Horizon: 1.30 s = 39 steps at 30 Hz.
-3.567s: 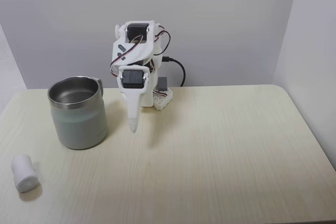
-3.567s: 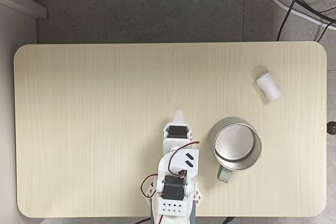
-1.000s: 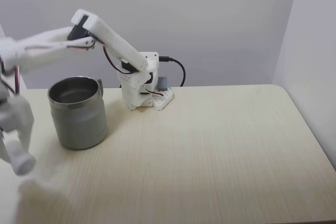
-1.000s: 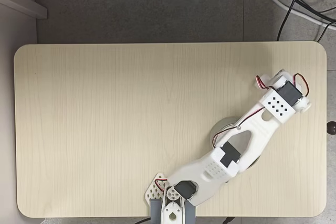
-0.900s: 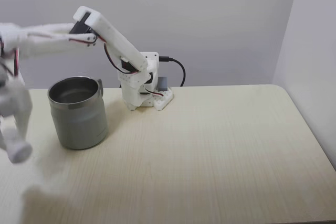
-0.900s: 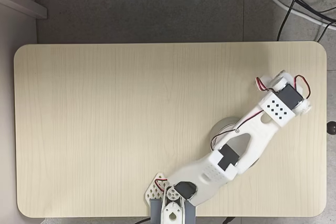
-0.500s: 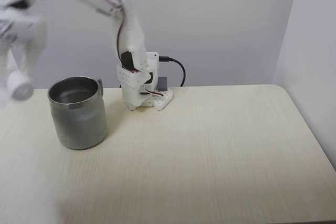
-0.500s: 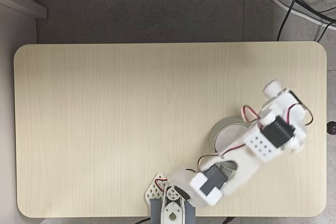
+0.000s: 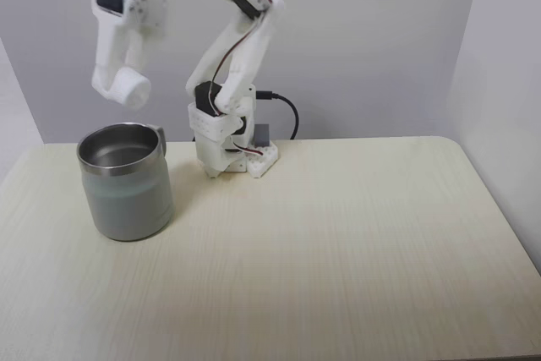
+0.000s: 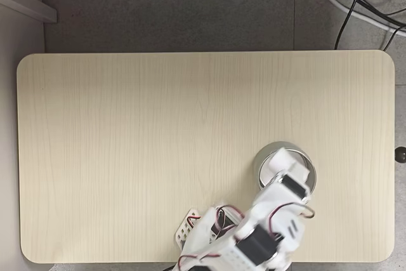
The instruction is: Grasp a dressing and put it in the cup.
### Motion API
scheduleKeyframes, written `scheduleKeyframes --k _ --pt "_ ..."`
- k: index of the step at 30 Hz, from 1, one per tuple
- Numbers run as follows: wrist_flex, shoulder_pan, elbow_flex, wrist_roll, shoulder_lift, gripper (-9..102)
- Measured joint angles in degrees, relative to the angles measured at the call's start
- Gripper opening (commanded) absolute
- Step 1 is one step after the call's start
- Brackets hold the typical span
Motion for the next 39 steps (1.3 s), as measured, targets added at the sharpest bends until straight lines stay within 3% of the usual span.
scheduleKeyframes --k 11,14,18,20,39 --pt "-15.6 4.7 -19.1 -5.4 1.5 0" --pt "-16.0 5.5 -19.2 -5.4 1.5 3" --pt "-16.0 5.7 -19.2 -5.3 1.3 25" --pt "-15.8 6.6 -19.2 -5.0 0.7 29" --pt "-11.5 7.6 -19.2 -5.4 -0.4 30"
